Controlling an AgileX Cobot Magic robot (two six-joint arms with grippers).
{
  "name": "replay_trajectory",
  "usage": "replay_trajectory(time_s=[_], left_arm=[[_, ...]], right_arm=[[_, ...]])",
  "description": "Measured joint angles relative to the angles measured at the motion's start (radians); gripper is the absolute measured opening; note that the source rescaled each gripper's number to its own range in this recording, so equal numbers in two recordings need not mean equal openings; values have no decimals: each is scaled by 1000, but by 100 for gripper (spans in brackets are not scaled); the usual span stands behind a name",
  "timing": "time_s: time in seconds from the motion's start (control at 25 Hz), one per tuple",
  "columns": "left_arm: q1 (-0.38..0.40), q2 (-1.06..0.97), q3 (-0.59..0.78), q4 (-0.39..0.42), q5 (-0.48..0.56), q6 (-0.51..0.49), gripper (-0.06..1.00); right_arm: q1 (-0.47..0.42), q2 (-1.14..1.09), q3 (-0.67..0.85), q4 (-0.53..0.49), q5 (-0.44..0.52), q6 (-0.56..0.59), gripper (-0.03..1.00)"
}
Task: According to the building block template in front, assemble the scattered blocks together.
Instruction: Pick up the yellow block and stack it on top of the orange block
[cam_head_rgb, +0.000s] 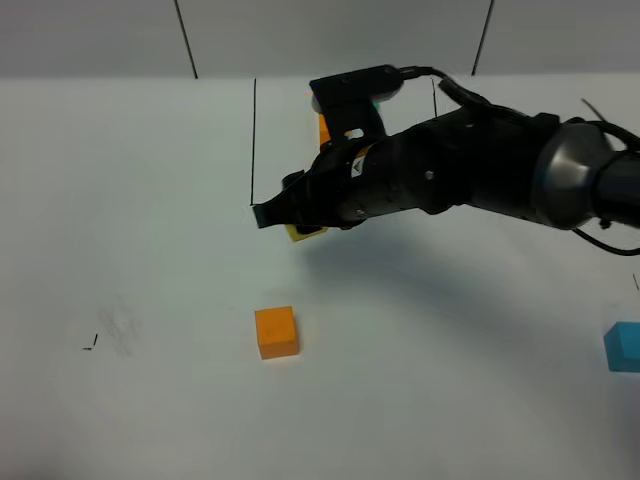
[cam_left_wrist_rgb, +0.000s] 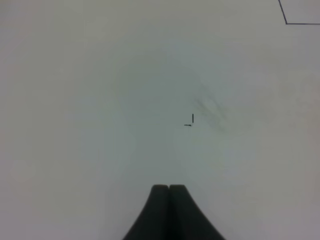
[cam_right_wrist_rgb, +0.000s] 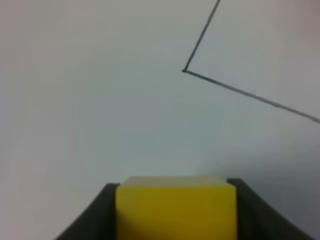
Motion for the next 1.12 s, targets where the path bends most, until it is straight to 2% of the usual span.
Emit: replay_trajectory(time_s=[0.28,0.76,0.88,1.12], left_arm=[[0,0,0,0,0,0,0],[0,0,0,0,0,0,0],[0,0,0,0,0,0,0],[0,0,0,0,0,0,0]], right_arm=[[43,109,-68,0,-16,4,60],[57,149,-73,9,-42,-6,60],[59,171,-74,27,-43,38,60],[59,201,-74,20,-29,197,60]])
